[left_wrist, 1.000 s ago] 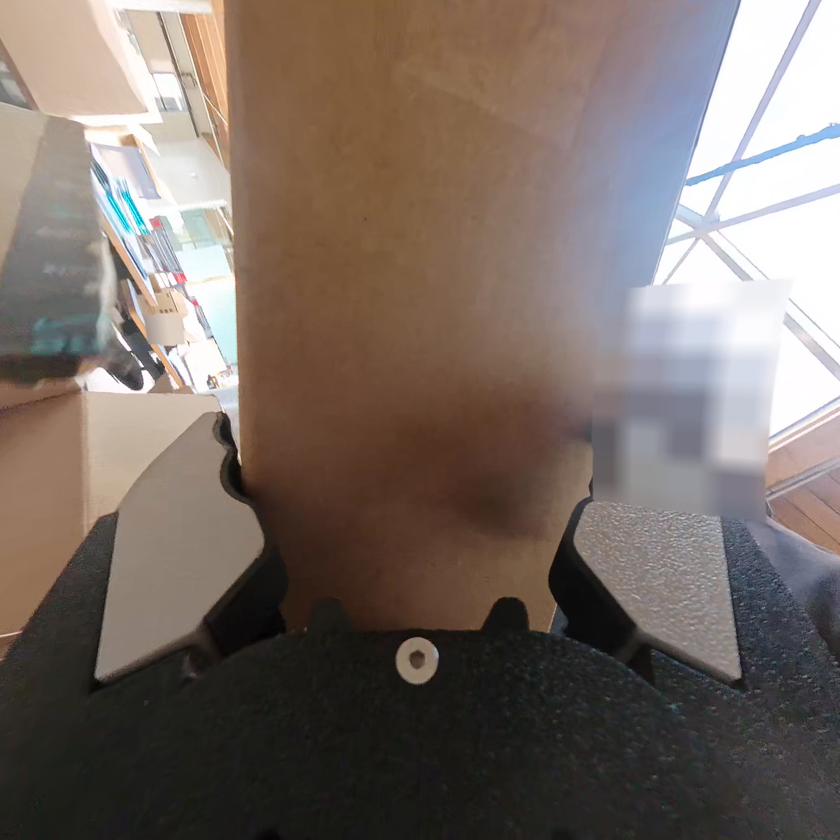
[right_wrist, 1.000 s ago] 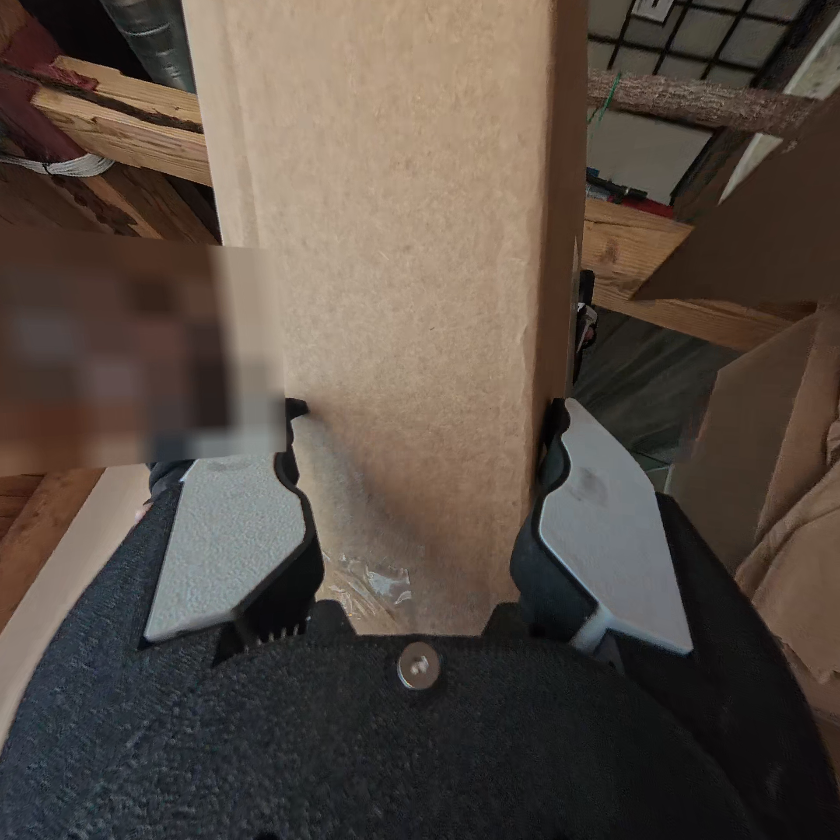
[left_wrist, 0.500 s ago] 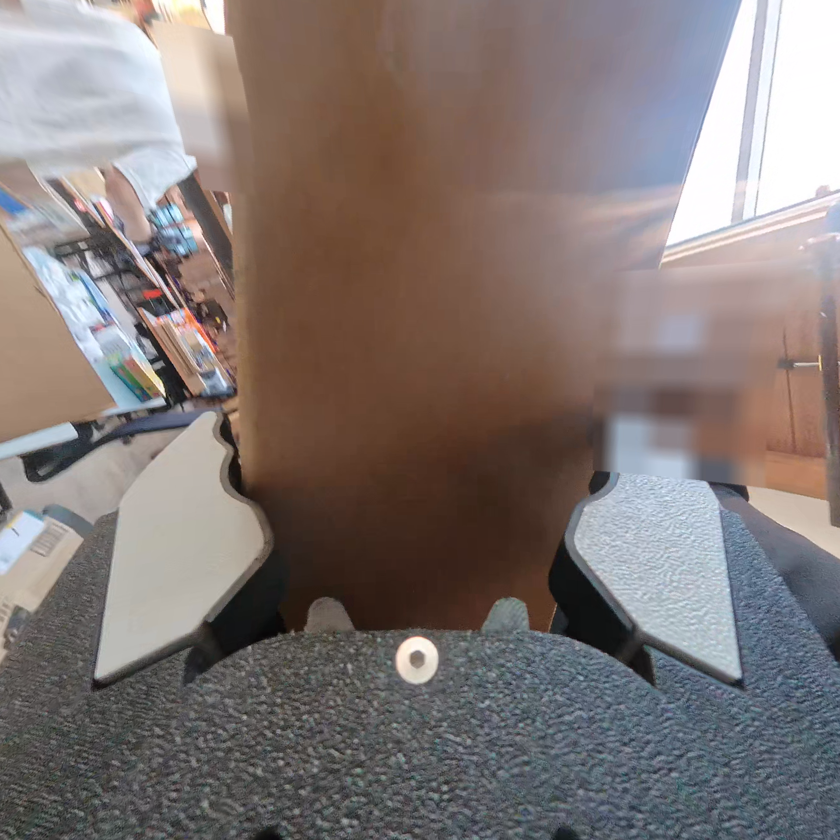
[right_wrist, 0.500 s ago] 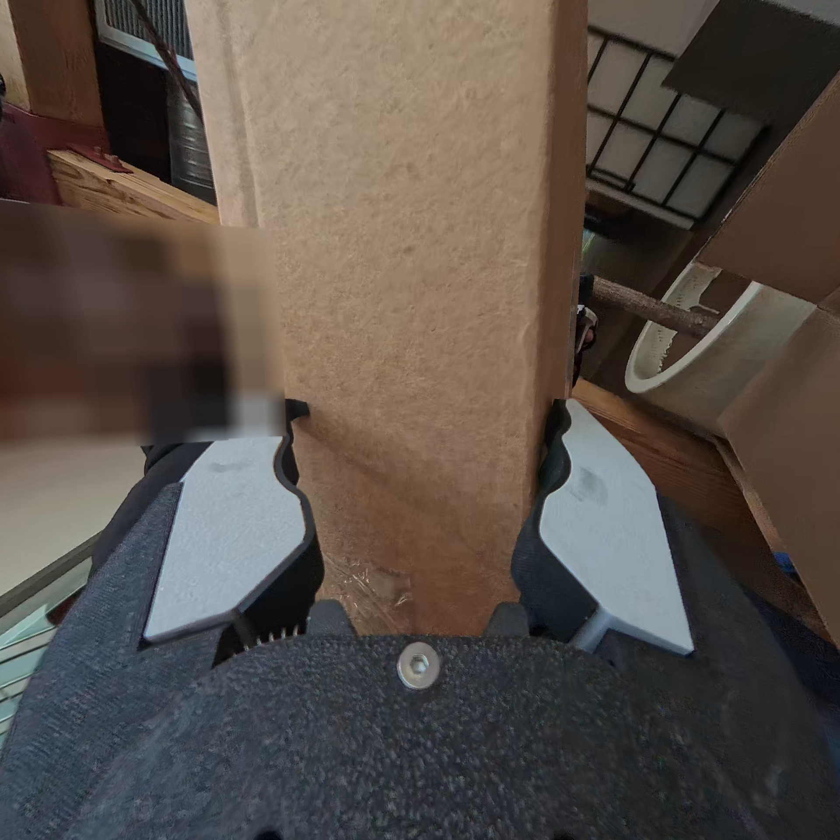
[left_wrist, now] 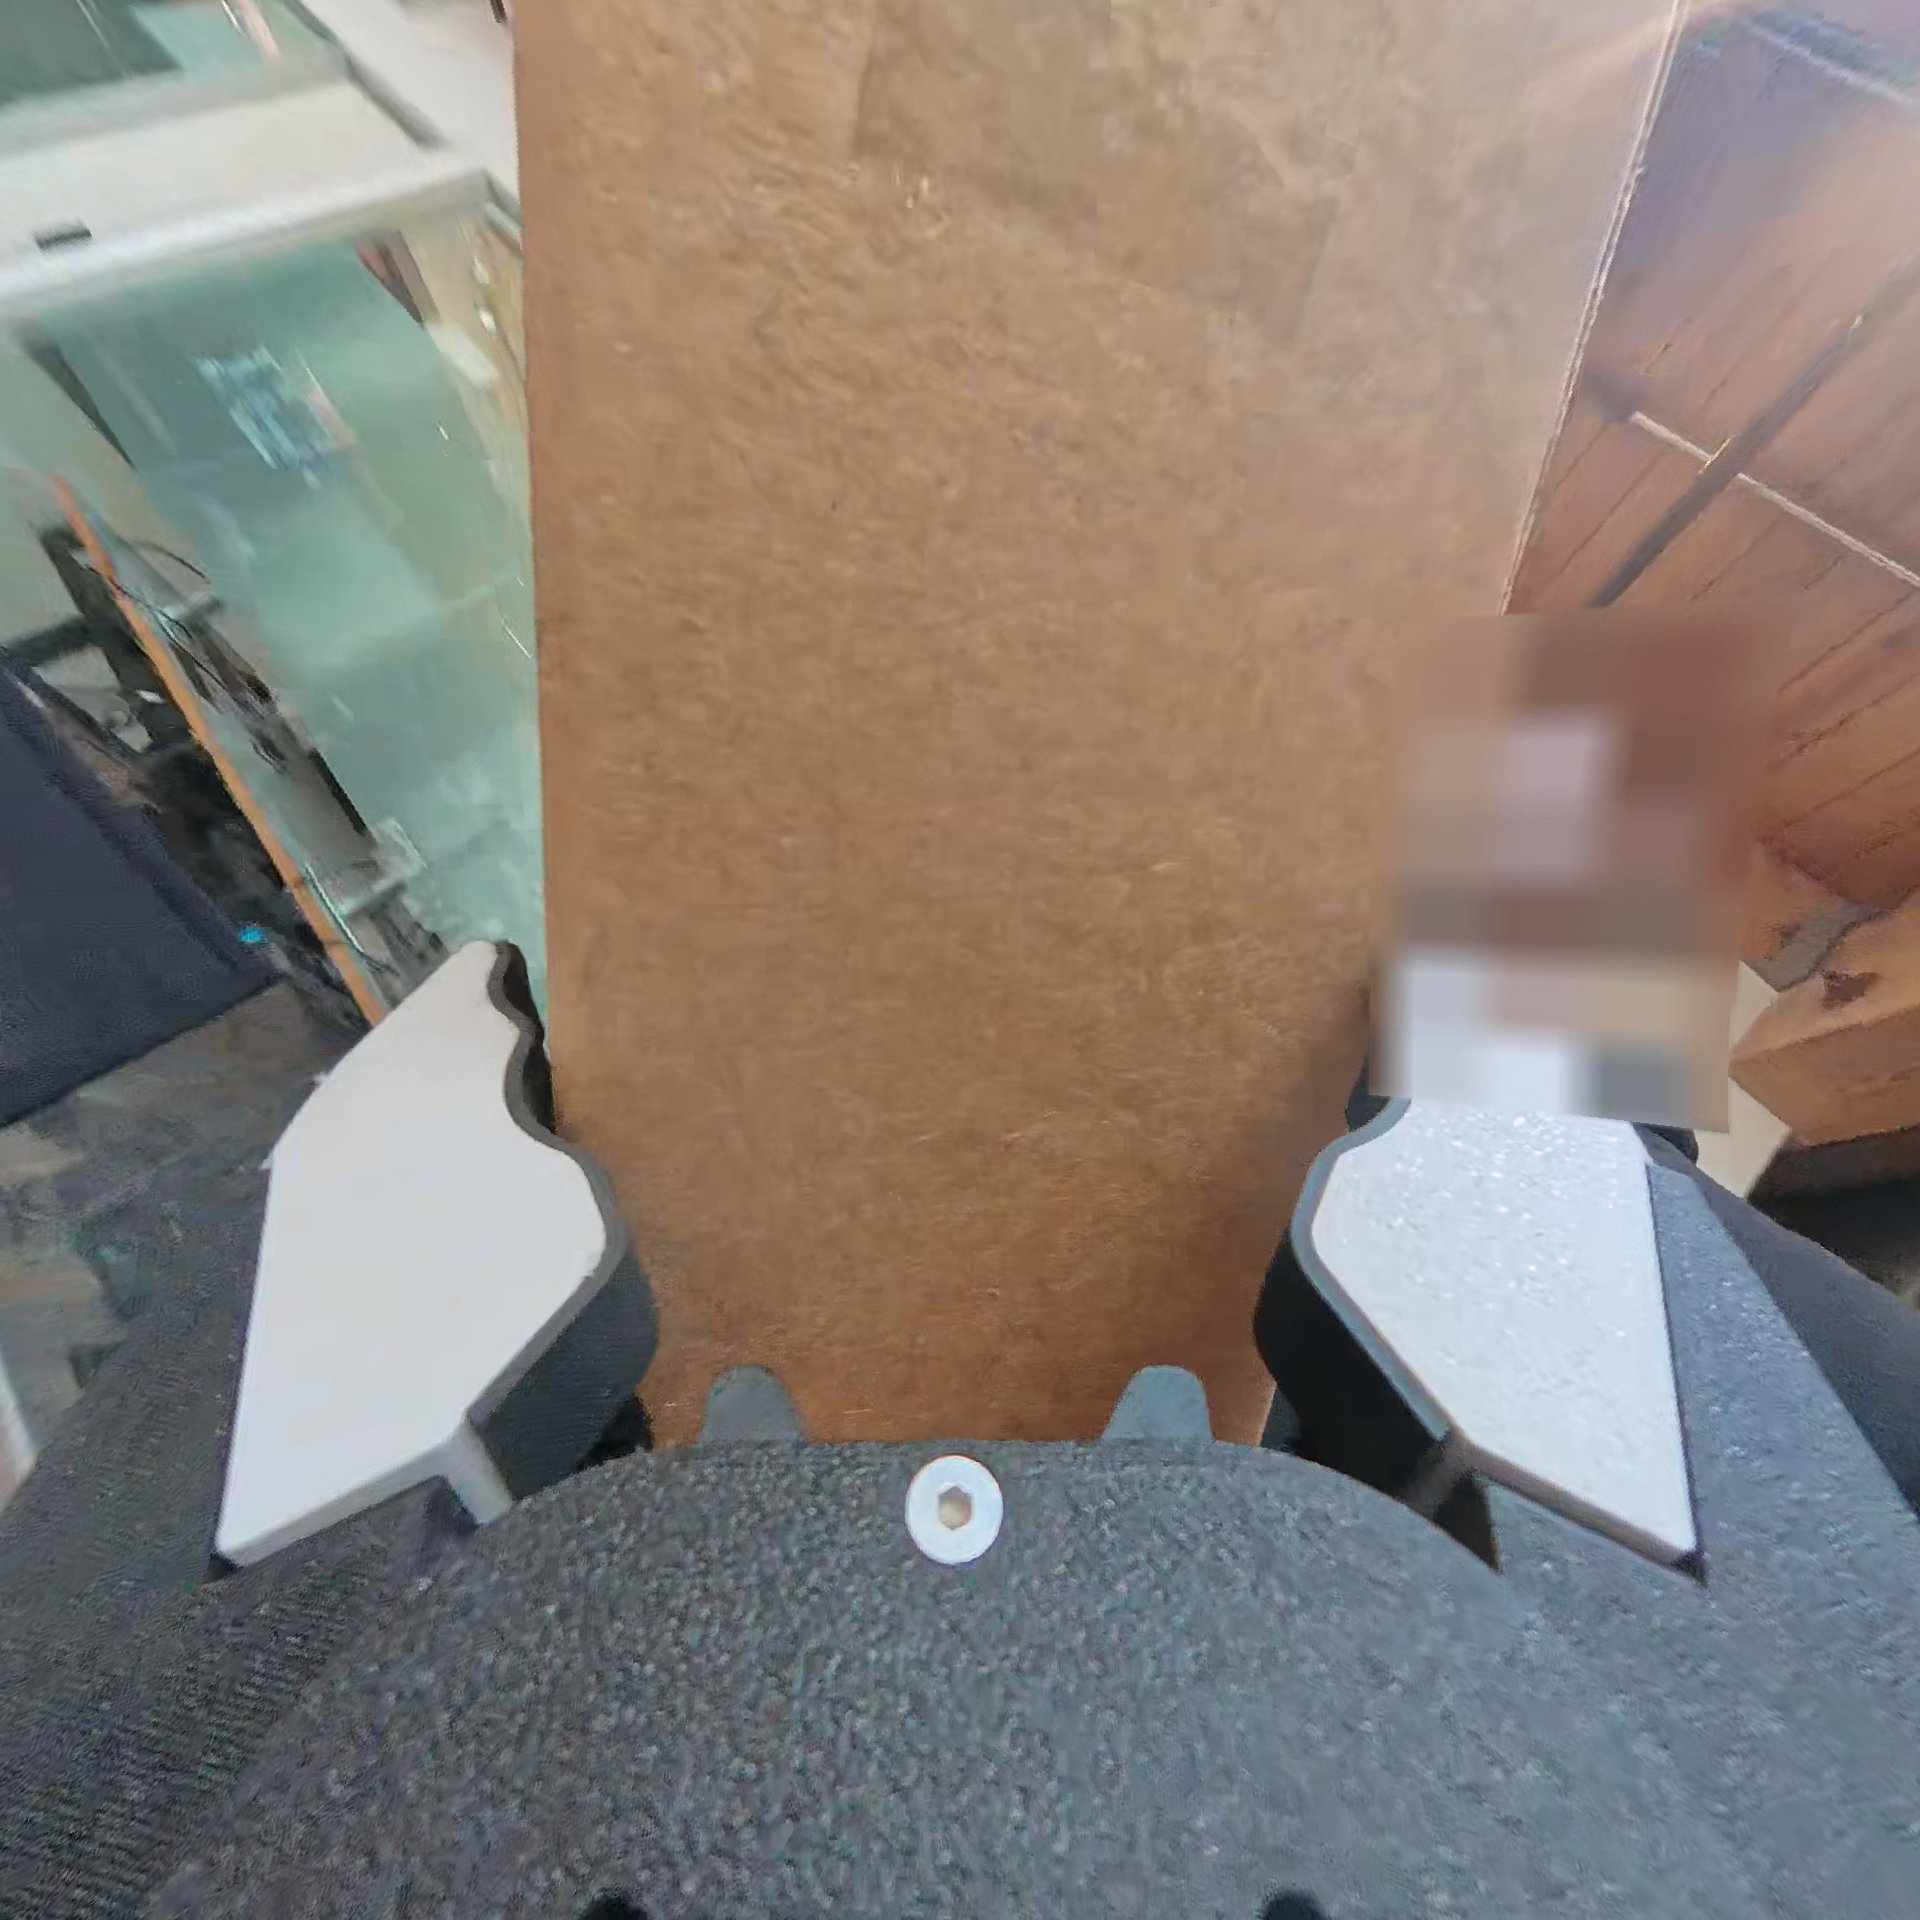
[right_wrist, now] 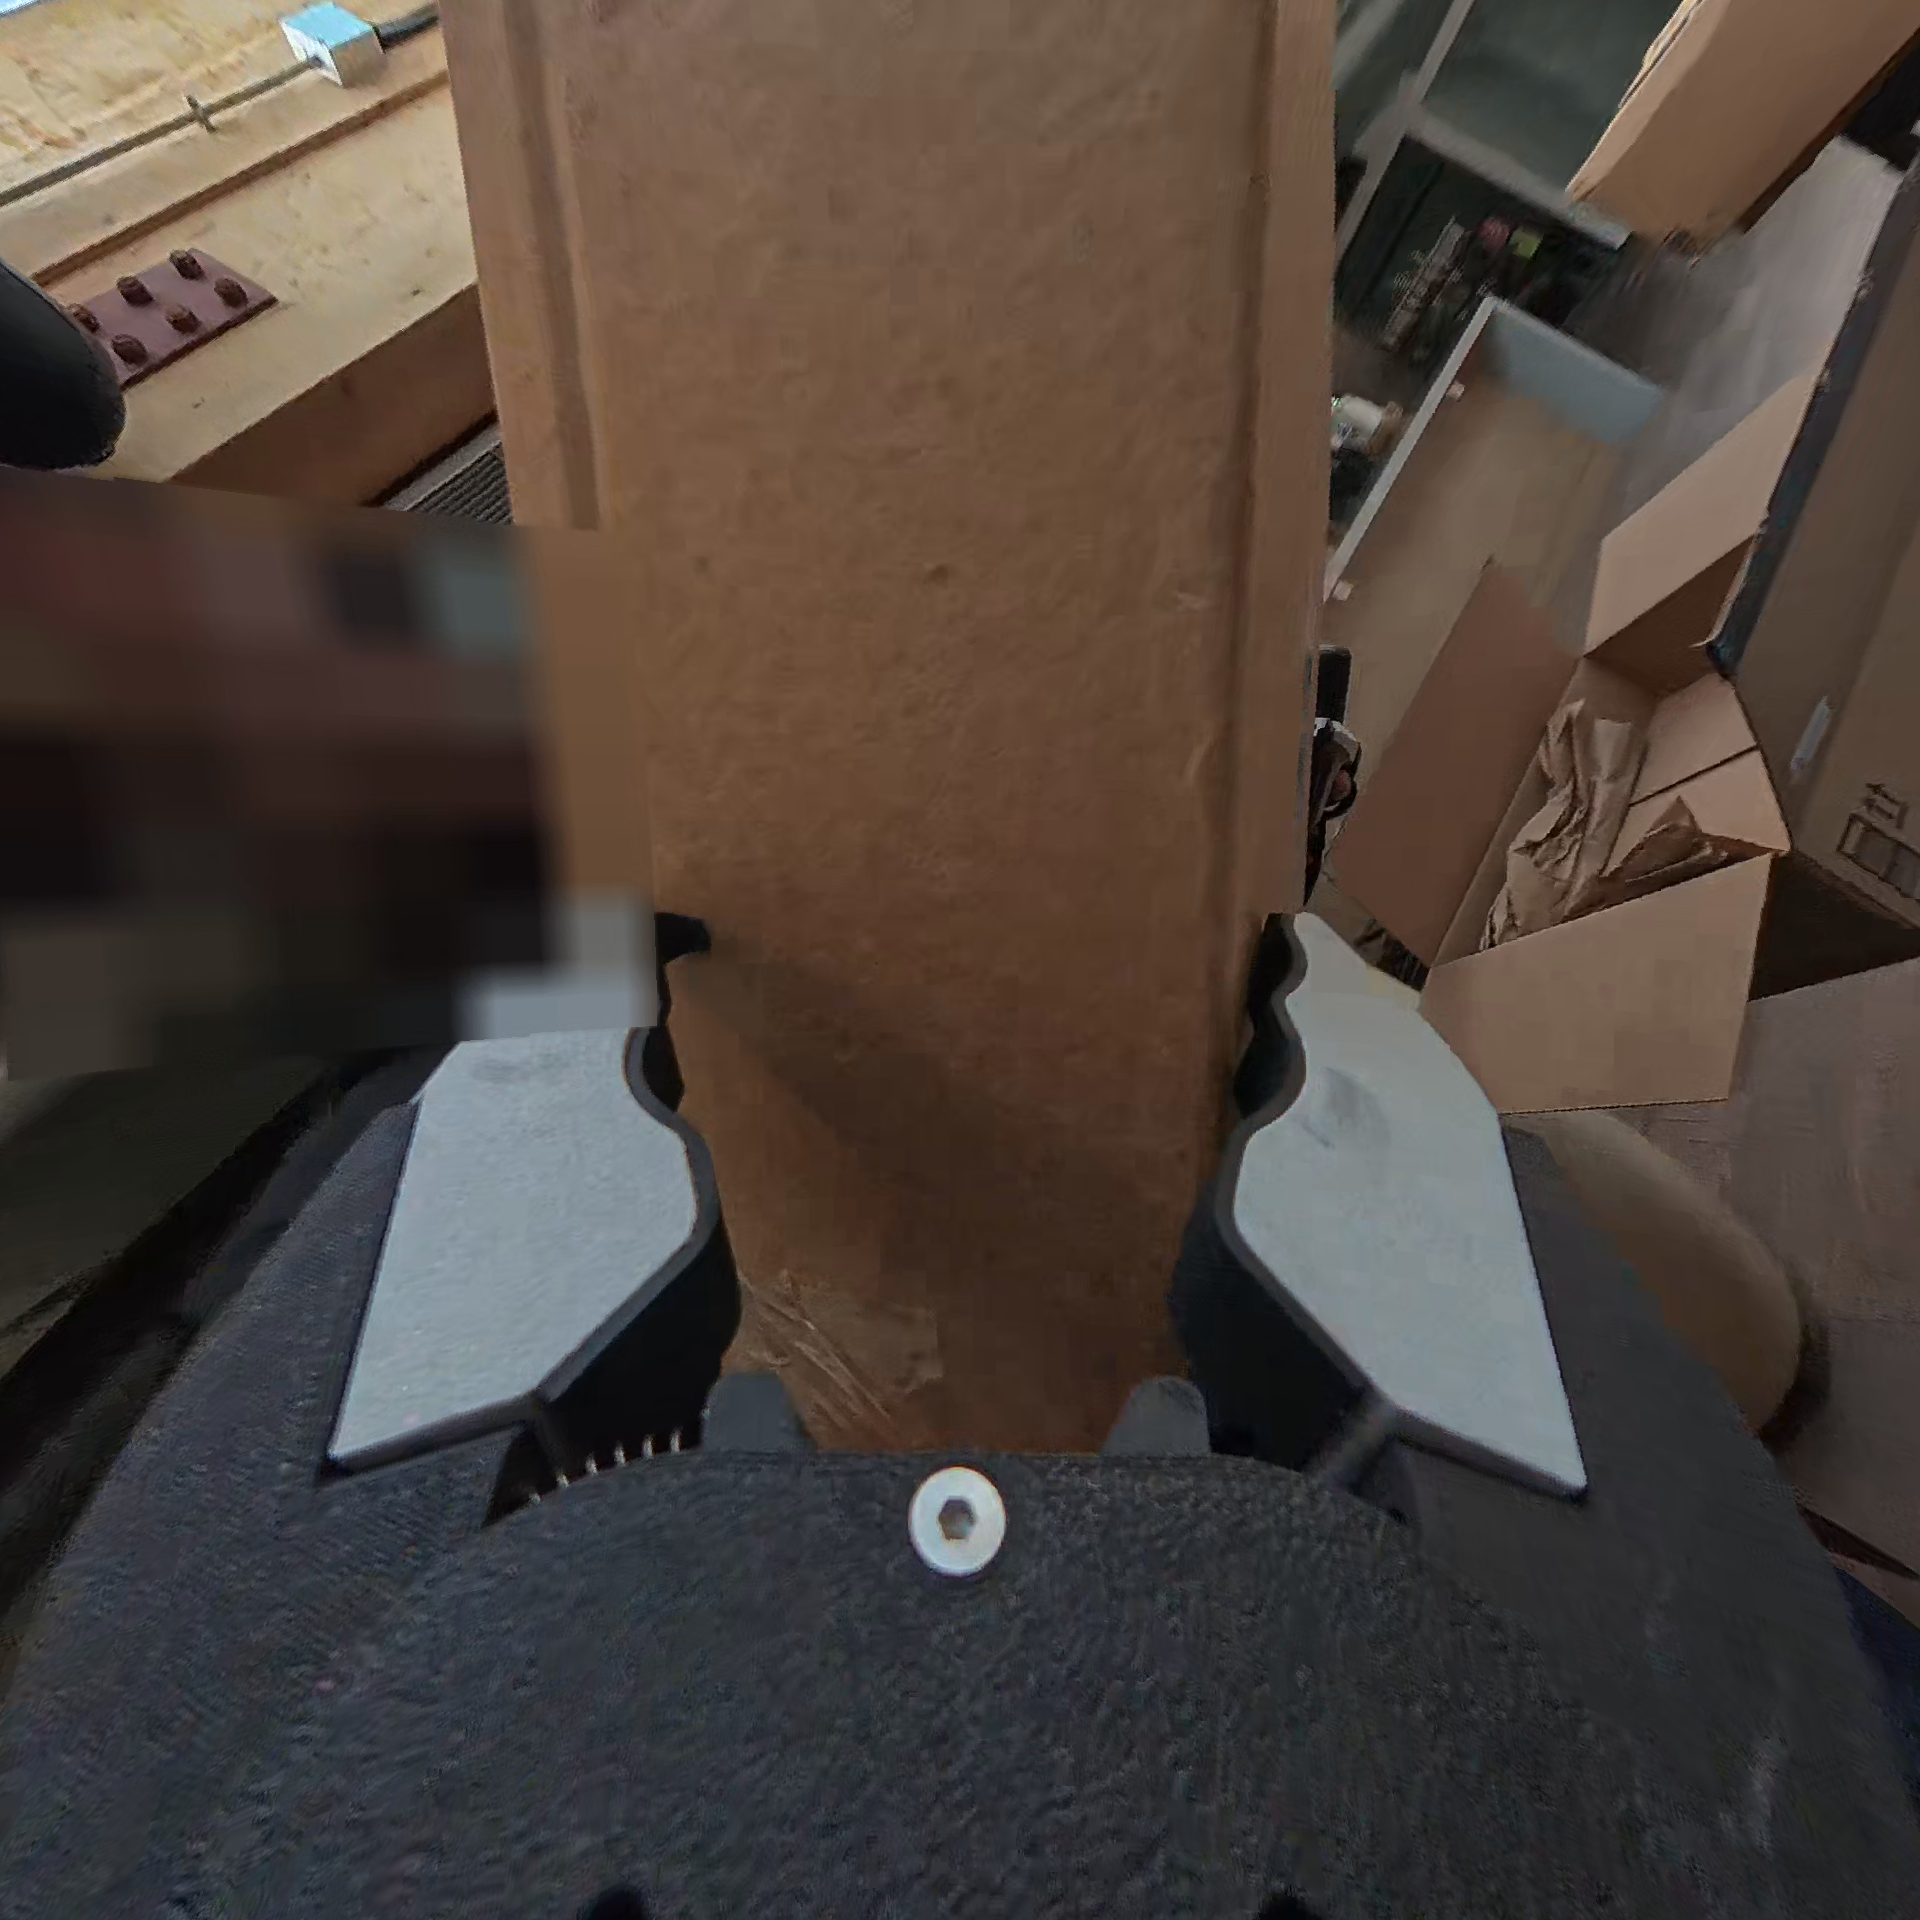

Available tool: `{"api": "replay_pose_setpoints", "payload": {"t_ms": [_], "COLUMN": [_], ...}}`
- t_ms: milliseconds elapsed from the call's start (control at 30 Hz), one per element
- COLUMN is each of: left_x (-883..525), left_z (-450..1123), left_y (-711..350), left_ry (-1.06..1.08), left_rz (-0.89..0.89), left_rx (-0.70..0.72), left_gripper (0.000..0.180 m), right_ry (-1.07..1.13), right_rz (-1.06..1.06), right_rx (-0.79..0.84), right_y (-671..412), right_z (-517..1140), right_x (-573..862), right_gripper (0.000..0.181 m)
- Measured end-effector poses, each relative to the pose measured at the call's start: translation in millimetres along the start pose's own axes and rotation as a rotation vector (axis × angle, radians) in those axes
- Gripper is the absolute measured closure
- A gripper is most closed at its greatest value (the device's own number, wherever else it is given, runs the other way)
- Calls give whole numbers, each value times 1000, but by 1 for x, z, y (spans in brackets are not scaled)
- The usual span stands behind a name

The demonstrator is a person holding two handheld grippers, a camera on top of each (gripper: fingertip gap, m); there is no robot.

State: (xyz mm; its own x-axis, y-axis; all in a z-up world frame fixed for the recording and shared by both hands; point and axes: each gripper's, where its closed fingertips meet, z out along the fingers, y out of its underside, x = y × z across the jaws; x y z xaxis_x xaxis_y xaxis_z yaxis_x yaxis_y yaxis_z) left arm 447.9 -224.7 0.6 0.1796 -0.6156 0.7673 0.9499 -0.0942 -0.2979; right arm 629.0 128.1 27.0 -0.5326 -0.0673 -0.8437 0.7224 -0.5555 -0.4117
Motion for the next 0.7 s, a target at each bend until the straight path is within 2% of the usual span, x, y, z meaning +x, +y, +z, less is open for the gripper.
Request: {"api": "replay_pose_setpoints", "payload": {"t_ms": [300,533,700], "left_x": [-146,-238,-289], "left_z": [289,494,614], "left_y": [123,267,332], "left_ry": [127,203,247], "left_rz": [-281,-439,-545], "left_rx": [-401,-608,-762], "left_gripper": [33,33,33], "right_ry": [180,277,342], "right_rz": [-173,-286,-358], "right_rx": [437,696,858], "right_y": [131,228,273], "right_z": [-275,-457,-536], "right_x": [-184,-315,-379], "right_gripper": [74,73,73]}}
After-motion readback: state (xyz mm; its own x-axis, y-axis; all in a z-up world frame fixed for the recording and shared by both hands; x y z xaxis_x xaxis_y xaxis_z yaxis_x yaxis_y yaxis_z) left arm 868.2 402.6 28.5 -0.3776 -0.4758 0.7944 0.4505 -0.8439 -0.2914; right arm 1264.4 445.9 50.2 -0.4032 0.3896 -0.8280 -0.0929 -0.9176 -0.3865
